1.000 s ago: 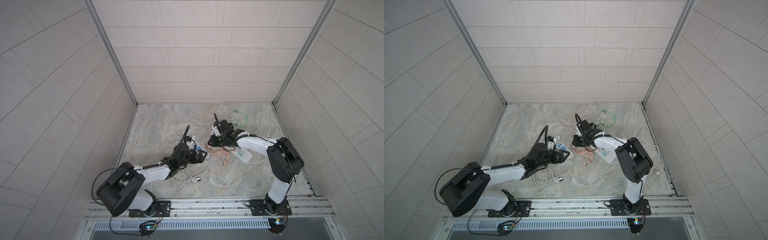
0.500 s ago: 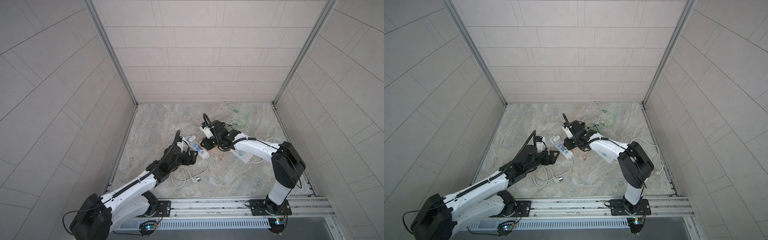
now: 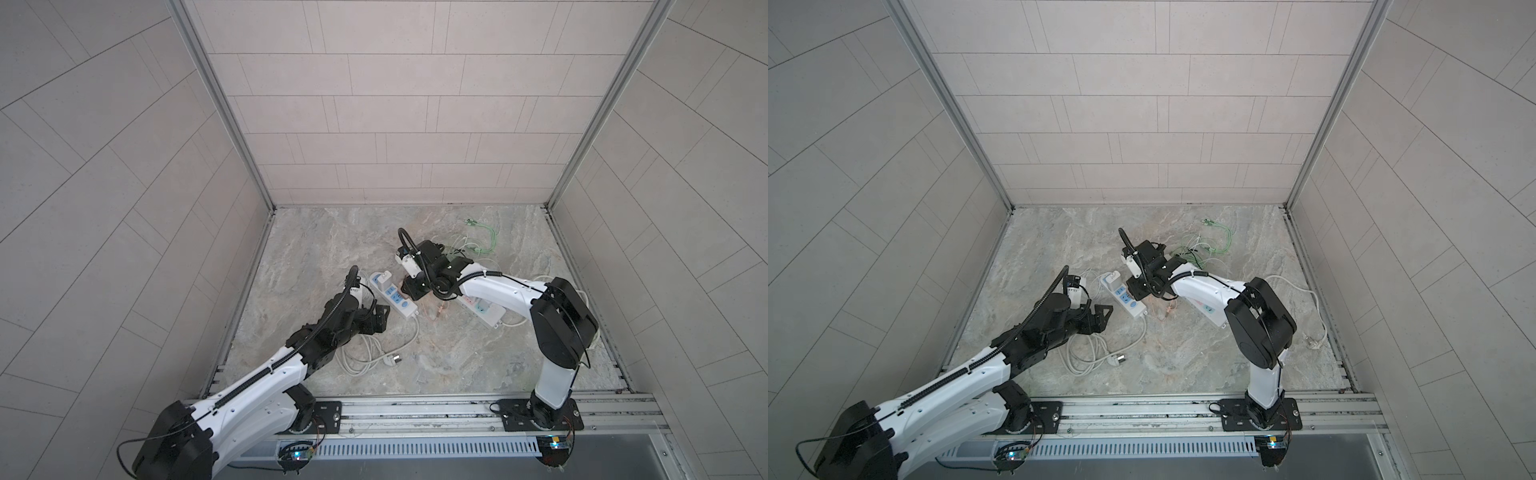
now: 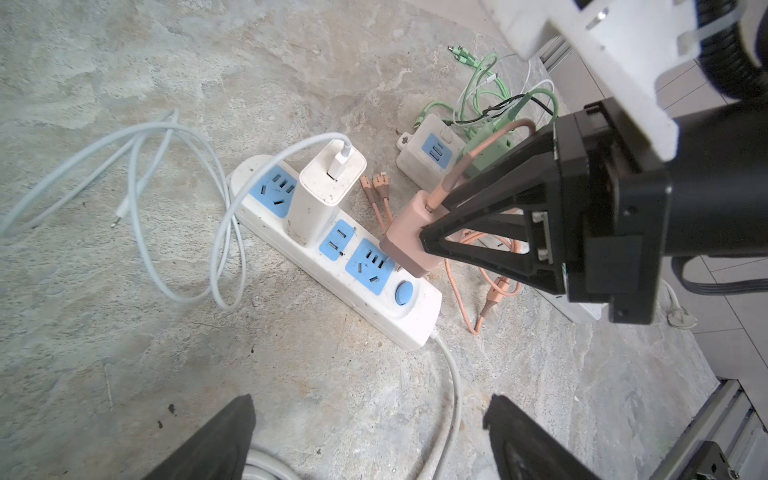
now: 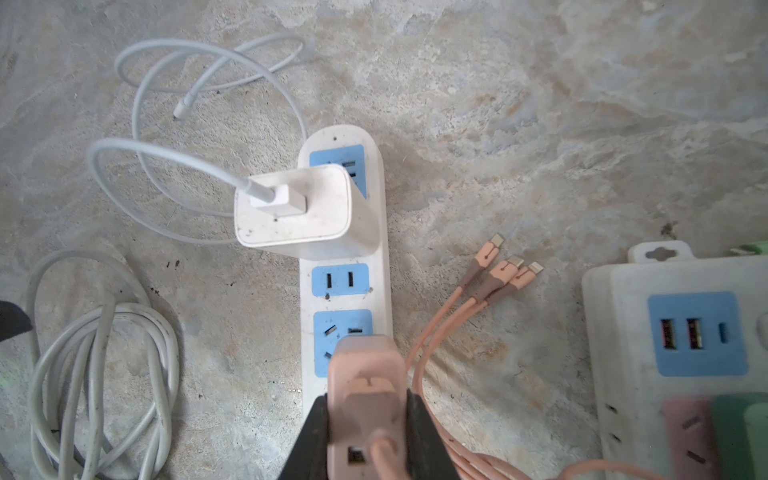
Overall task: Insert the plug
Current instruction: 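Align the pink charger's prongs over a blue socket with the right gripper, then press the pink charger down into the blue socket with the right gripper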
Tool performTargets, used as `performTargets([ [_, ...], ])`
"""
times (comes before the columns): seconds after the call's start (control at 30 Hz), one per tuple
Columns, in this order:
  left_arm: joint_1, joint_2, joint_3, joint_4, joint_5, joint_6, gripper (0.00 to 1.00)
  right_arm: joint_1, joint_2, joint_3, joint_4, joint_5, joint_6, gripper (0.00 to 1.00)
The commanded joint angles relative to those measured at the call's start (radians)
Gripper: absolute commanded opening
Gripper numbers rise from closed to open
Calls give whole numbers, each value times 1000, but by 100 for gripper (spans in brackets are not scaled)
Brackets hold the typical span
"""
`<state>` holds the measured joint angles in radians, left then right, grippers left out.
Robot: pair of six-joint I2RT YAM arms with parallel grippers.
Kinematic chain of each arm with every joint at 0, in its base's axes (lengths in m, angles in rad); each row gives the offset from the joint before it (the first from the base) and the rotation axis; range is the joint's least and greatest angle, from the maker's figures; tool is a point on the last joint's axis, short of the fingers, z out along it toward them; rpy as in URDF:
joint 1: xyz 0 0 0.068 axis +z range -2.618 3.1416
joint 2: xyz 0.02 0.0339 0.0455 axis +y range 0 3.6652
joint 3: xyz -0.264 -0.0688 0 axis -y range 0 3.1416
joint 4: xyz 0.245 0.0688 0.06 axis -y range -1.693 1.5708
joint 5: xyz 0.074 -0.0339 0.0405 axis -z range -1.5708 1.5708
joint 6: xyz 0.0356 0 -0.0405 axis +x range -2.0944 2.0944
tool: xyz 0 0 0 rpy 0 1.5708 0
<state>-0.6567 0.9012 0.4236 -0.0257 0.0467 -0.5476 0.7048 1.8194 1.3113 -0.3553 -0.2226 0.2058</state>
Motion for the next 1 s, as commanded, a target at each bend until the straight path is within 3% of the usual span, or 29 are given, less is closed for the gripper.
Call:
performTargets([
  [0.0,4,-10,-11,-16,-13,20,94,17,12,25,-16,31,-40,0],
  [0.97,4,-27,-18,-19,-15,35,95,30,-18,-14,50,37,-77,0],
])
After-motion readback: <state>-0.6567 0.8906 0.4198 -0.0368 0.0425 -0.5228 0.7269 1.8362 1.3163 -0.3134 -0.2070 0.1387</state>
